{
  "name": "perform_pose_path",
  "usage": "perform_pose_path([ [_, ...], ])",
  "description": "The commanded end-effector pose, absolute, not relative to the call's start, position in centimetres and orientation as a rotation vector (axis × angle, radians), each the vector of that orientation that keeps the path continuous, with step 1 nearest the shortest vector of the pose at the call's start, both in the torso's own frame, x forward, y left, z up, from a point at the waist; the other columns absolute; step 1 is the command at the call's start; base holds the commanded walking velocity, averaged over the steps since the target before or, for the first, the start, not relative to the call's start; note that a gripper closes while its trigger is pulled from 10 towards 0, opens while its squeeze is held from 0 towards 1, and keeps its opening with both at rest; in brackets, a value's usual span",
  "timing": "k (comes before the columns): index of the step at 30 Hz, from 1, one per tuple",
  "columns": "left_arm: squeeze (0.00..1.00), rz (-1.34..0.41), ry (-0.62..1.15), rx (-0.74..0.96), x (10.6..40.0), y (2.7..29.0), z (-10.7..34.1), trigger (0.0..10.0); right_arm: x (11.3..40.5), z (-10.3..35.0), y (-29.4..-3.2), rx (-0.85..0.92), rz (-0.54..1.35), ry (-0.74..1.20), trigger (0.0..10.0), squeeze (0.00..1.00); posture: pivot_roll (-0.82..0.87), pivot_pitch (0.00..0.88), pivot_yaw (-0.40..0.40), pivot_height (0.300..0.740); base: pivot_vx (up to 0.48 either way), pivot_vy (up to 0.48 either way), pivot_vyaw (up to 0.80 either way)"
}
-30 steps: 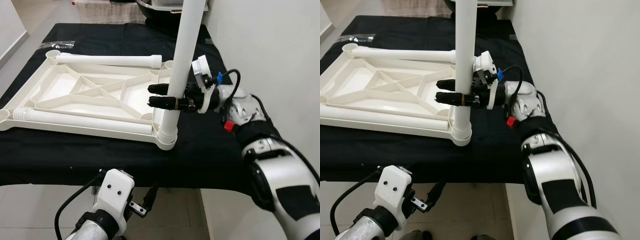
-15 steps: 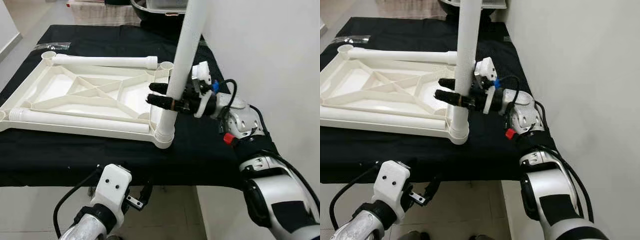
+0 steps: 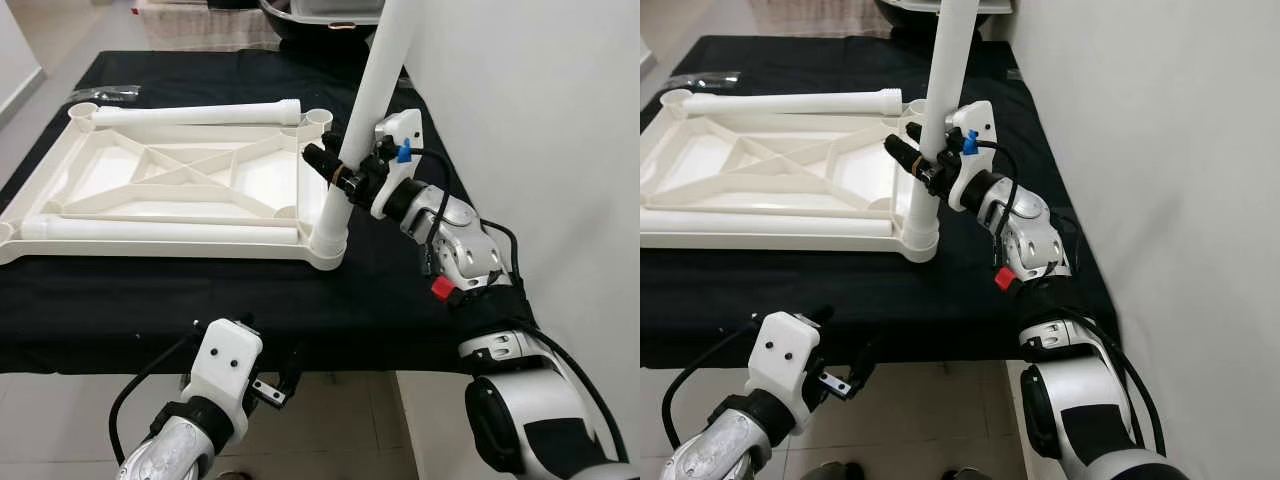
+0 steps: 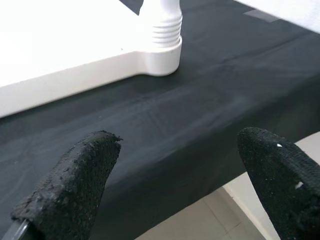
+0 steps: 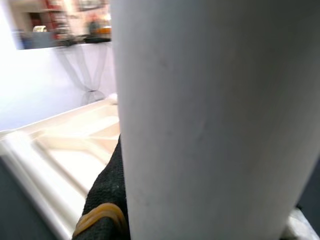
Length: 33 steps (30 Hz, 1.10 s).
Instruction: Building children table
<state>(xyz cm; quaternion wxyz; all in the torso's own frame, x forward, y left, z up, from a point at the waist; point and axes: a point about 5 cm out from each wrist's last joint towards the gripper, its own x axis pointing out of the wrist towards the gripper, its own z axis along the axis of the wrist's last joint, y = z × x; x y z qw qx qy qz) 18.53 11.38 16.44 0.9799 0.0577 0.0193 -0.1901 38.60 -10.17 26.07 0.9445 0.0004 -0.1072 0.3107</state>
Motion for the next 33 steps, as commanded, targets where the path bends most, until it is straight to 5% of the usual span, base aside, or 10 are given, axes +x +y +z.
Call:
perform_pose_path([
  [1,0.00,-0.381,0.056,0.111,18.6,11.4,16.0,10.0,39.1,21.7,-12.1,-0.022,0.451,-0.028,10.0,0.00,0.13,0.188,-0.076,0.740,0.000,0.000,0.00],
  [17,0.00,-0.385,0.040,0.124,19.0,11.4,16.0,10.0,39.5,20.8,-10.1,-0.188,0.228,0.105,10.0,0.00,0.12,0.172,-0.080,0.740,0.000,0.000,0.00],
  [33,0.00,-0.356,0.018,0.153,19.5,12.4,16.4,10.0,39.7,20.4,-10.2,0.015,-0.046,0.157,10.0,0.00,0.13,0.193,-0.085,0.740,0.000,0.000,0.00],
])
